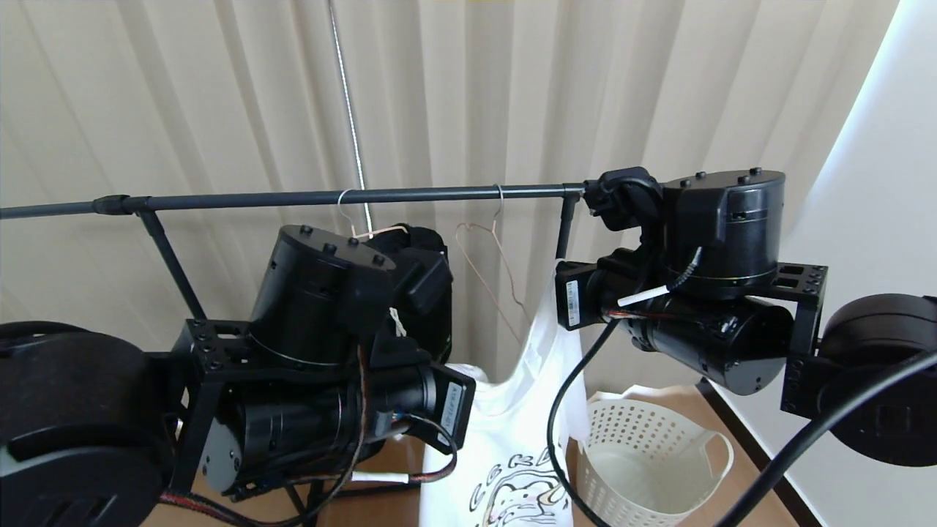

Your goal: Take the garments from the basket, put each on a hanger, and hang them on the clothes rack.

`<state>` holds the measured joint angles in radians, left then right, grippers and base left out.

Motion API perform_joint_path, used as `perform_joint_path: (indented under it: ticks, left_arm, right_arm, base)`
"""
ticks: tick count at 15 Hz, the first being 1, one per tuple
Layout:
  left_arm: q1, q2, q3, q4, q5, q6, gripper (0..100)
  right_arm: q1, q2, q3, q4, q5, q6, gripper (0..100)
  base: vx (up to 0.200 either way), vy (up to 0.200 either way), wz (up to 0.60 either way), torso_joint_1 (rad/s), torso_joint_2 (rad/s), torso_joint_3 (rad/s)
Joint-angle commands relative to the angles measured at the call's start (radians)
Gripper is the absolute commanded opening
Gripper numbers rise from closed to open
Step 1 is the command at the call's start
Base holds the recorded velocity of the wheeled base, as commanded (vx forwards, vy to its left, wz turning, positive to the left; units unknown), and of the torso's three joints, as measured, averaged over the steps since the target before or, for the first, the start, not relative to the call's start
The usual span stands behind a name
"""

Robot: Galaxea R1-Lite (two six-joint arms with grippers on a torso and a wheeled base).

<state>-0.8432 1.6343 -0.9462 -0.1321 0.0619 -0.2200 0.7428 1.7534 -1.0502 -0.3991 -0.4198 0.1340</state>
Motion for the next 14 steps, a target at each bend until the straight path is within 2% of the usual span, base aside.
perform_joint_path:
  ticks: [1,4,9,12,14]
  left_arm:
    - [-0.066,0.026,-0.009,-0.017,-0.004,-0.041,0]
    - [-0.125,0.068,-0.011,-0.1,-0.001,-0.105,0]
    - [-0.112,0.056,0.014,-0.115,0.022,-0.11,0]
    - [-0.014,0.019,0.044,-0.115,0.075,-0.102,0]
    - [0.062,0.019,0.037,-0.118,0.087,-0.099,0]
  right_arm:
    - [0.03,0.044,-0.031,-0.003,-0.008,0.027,0]
    - [0.052,0.061,-0.04,-0.032,-0.011,0.053,0]
    - [0.027,0.035,-0.04,-0.023,-0.027,0.047,0]
    - [-0.011,-0.012,-0.037,-0.012,-0.033,0.029,0]
    - [-0.022,-0.054,-0.028,0.037,-0.033,-0.005,0]
  base:
    - [0.0,0.0,0.0,0.0,0.0,0.0]
    - [0.0,0.0,0.0,0.0,0.0,0.0]
    - [0.0,0.0,0.0,0.0,0.0,0.0]
    - [0.0,0.0,0.0,0.0,0.0,0.0]
    - [0.0,0.0,0.0,0.0,0.0,0.0]
